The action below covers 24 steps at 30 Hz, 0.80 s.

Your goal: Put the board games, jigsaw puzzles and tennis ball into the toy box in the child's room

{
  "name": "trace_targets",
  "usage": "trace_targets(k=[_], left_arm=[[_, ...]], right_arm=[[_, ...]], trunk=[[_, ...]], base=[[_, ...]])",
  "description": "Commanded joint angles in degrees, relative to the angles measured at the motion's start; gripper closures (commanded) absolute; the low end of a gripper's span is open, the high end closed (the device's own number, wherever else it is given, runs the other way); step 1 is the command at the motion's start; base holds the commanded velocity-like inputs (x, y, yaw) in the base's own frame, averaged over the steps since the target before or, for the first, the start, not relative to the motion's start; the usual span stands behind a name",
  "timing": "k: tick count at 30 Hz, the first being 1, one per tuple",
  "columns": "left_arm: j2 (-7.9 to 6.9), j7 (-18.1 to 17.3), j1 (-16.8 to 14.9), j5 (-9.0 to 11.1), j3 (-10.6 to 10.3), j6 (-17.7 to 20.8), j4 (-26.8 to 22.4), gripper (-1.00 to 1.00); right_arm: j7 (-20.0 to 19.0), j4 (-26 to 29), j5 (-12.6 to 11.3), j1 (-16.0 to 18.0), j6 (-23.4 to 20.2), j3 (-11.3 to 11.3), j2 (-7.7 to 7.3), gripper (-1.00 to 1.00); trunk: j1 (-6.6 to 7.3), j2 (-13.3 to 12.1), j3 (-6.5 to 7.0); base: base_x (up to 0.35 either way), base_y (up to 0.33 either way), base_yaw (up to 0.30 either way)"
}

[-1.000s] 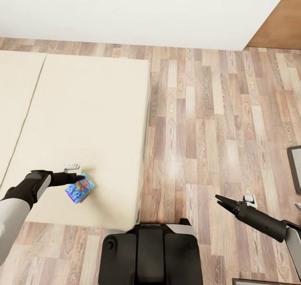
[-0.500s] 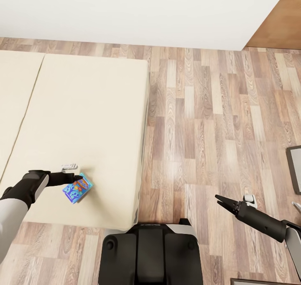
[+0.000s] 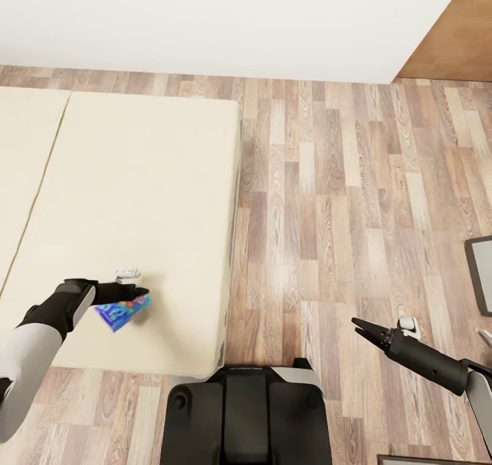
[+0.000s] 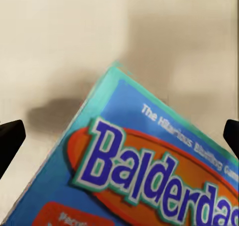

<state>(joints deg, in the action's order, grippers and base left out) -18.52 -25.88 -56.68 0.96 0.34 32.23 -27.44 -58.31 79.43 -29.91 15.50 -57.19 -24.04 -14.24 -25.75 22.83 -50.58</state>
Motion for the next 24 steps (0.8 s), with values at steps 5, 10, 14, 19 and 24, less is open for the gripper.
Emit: trace_targets(k=[5, 10, 14, 19, 24], left_arm=[[-0.02, -0.14, -0.01, 0.01, 0.02, 0.38, -0.07, -1.00], [-0.02, -0.14, -0.01, 0.01, 0.02, 0.38, -0.07, -1.00], [-0.02, -0.14, -0.01, 0.01, 0.02, 0.38, -0.07, -1.00], [-0.07, -0.14, -0.01, -0.06, 0.02, 0.38, -0.07, -1.00], [-0.07, -0.21, -0.01, -0.07, 0.02, 0.38, -0.07, -1.00]], right_arm=[[-0.23, 0.01, 0.11, 0.04, -0.21, -0.05, 0.00, -1.00], [-0.23, 0.02, 0.11, 0.04, -0.21, -0.05, 0.00, -1.00], [-0.23, 0.03, 0.11, 0.04, -0.21, -0.05, 0.00, -1.00], [-0.23, 0.02, 0.11, 0.03, -0.21, -0.05, 0.00, -1.00], [-0.23, 0.02, 0.11, 0.03, -0.21, -0.05, 0.00, -1.00]], trunk=[[-0.04, 0.08, -0.01], [-0.04, 0.08, 0.01], [-0.04, 0.08, 0.09], [-0.04, 0.08, 0.24], [-0.04, 0.08, 0.28]], base=[[0.000, 0.000, -0.012], [0.000, 0.000, -0.003], [0.000, 0.000, 0.000], [0.000, 0.000, 0.000], [-0.015, -0.082, 0.000]])
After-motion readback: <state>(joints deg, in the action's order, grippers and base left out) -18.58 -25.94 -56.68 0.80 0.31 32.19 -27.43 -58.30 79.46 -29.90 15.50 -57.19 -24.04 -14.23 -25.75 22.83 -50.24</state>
